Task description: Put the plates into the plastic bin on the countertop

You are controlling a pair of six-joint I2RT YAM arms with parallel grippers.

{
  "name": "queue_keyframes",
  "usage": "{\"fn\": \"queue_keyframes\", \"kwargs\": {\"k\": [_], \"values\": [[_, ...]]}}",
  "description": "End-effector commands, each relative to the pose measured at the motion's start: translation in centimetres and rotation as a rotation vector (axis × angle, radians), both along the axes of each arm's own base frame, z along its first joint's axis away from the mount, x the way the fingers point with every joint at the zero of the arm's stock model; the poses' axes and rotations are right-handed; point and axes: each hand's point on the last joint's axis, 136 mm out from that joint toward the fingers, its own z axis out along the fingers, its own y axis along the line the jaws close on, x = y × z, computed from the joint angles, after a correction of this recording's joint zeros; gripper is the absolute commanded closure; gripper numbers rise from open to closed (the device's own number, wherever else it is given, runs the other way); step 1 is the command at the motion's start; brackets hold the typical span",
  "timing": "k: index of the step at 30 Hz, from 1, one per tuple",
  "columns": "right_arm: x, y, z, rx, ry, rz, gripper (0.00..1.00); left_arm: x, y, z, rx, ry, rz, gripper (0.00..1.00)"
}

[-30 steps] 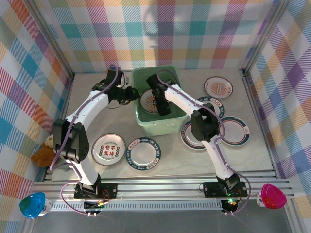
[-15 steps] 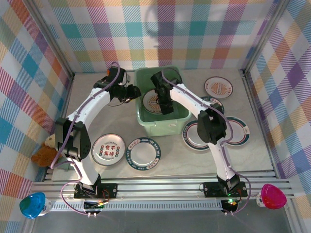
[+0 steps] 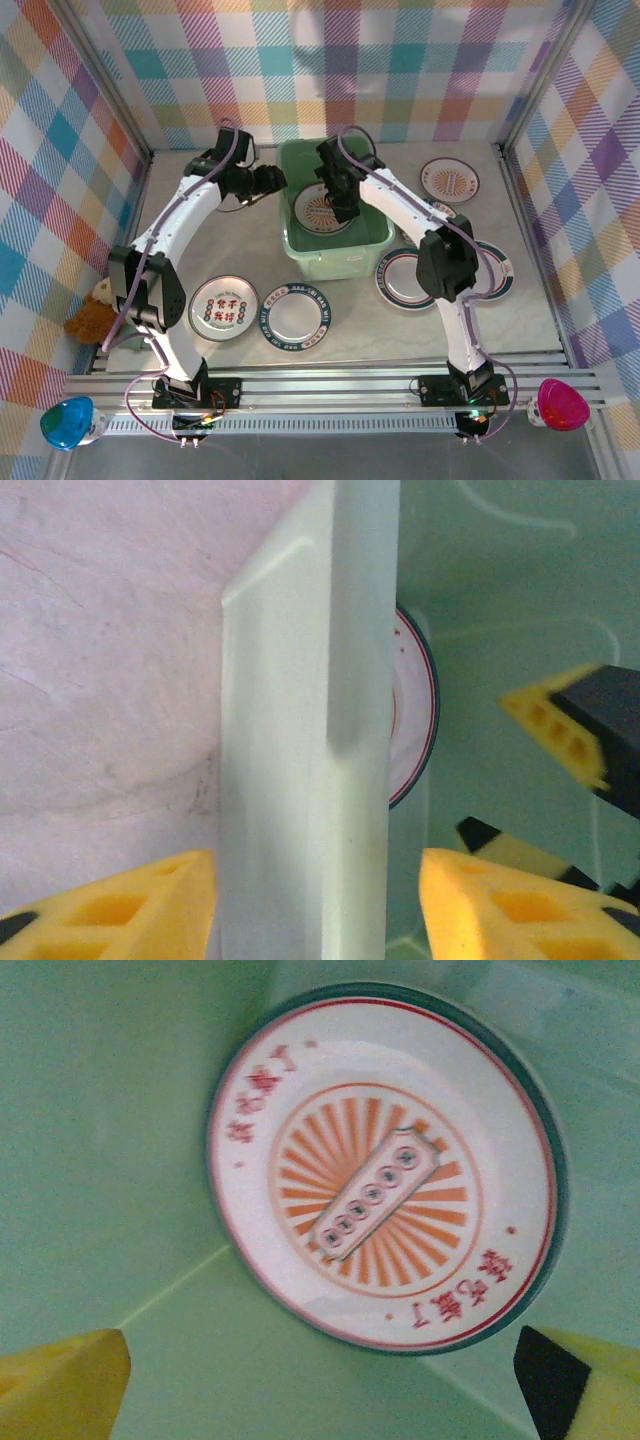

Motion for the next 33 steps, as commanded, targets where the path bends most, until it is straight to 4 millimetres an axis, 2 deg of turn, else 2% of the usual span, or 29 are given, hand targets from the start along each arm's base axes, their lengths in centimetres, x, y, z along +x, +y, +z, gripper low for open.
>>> {"fn": "queue_keyframes", "kwargs": {"k": [1, 5, 9, 12, 14, 17, 26, 31, 33], "values": [[0.5, -0.6, 5.7, 0.009, -0.148, 0.094, 0.01, -1.3, 2.8, 3.8, 0.025, -0.046, 0.065, 0.41], [-0.7, 0.1, 7.1, 0.093, -0.231, 0.16, 0.01, -4.1, 5.8, 4.3, 0.052, -0.029, 0.132, 0.38], [-2.0, 0.4, 9.0, 0.128, -0.345, 0.264, 0.01, -8.3, 9.3, 3.3, 0.056, 0.016, 0.234, 0.36], [-3.2, 0.9, 10.3, 0.115, -0.402, 0.383, 0.01, -12.1, 11.3, 1.4, 0.055, 0.082, 0.305, 0.34], [-4.1, 1.5, 11.1, 0.13, -0.44, 0.462, 0.01, -14.8, 12.5, -0.6, 0.051, 0.147, 0.354, 0.33], [-5.3, 2.1, 12.1, 0.157, -0.487, 0.549, 0.01, -17.5, 13.4, -3.2, -0.019, 0.221, 0.421, 0.33], [-8.5, 4.1, 12.8, 0.257, -0.511, 0.764, 0.01, -23.1, 15.8, -8.9, 0.01, 0.412, 0.541, 0.26], [-9.5, 4.2, 12.0, 0.293, -0.466, 0.814, 0.01, -25.5, 17.1, -11.0, 0.071, 0.467, 0.607, 0.2], [-9.9, 4.3, 11.8, 0.311, -0.454, 0.838, 0.01, -25.3, 17.1, -11.1, 0.062, 0.457, 0.619, 0.19]]}}
